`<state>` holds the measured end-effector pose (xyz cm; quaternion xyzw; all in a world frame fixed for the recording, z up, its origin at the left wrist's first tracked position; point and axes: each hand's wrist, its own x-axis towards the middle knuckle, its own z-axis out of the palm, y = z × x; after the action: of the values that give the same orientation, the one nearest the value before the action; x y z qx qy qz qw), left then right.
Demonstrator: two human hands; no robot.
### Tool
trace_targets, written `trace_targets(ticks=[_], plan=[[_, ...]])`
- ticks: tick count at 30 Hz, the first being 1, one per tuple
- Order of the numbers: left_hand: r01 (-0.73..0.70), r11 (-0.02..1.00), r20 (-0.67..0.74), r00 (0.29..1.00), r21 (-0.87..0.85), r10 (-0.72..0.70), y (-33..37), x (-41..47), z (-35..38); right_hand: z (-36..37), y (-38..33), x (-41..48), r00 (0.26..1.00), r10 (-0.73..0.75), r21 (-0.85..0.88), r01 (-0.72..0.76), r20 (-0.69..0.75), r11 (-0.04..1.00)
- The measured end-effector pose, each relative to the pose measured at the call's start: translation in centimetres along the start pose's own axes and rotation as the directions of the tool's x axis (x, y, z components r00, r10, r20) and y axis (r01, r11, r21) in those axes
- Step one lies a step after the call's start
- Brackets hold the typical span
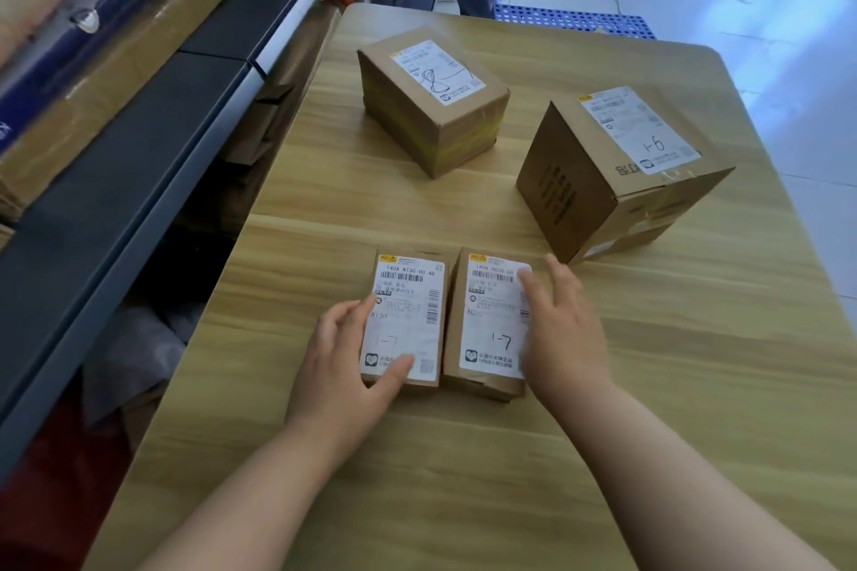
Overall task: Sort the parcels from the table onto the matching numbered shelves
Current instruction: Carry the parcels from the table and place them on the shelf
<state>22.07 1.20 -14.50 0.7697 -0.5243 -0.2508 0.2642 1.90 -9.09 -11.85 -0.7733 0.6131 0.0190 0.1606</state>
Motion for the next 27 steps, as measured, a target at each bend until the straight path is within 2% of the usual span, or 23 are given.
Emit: trace_targets(ticks=[1, 3, 4, 6, 10, 14, 16, 22, 27], plan=[[0.045, 0.999, -0.013, 0.999, -0.03, -0.045, -0.1, 0.0, 0.1, 0.4, 0.1, -0.5, 0.992, 0.124, 0.152, -0.123, 0.0, 0.981], [0.197, 0.973, -0.017, 0.98, -0.119, -0.2, -0.1, 0.2, 0.5, 0.9, -0.1, -1.6, 0.956, 0.282, 0.456, -0.285, 0.076, 0.843], [0.266, 0.951, 0.015, 0.964, -0.158, -0.267, 0.1, 0.4, 0.7, 1.2, -0.5, -2.1, 0.938, 0.307, 0.551, -0.343, 0.16, 0.761], [0.318, 0.917, 0.099, 0.948, -0.243, -0.303, 0.4, 0.7, 1.3, 1.7, -1.3, -3.1, 0.913, 0.283, 0.655, -0.408, 0.294, 0.636], [0.34, 0.834, 0.13, 0.94, -0.435, -0.315, 1.0, 1.1, 1.2, 2.0, -1.8, -3.5, 0.917, 0.292, 0.815, -0.381, 0.272, 0.437], [0.343, 0.778, 0.126, 0.937, -0.527, -0.327, 1.5, 1.3, 0.0, 1.6, -1.7, -3.3, 0.925, 0.257, 0.938, -0.32, 0.279, 0.135], [0.321, 0.746, 0.135, 0.944, -0.584, -0.301, 2.1, 1.1, -0.8, 0.8, -1.7, -3.4, 0.933, 0.216, 0.952, -0.304, 0.288, 0.045], [0.255, 0.715, 0.142, 0.966, -0.651, -0.215, 3.7, -0.3, -3.7, -1.5, -1.5, -4.6, 0.95, 0.156, 0.963, -0.268, 0.271, -0.039], [0.229, 0.71, 0.144, 0.973, -0.666, -0.179, 6.0, -3.0, -6.5, -4.6, -1.7, -5.6, 0.975, -0.004, 0.975, -0.222, 0.222, -0.011]])
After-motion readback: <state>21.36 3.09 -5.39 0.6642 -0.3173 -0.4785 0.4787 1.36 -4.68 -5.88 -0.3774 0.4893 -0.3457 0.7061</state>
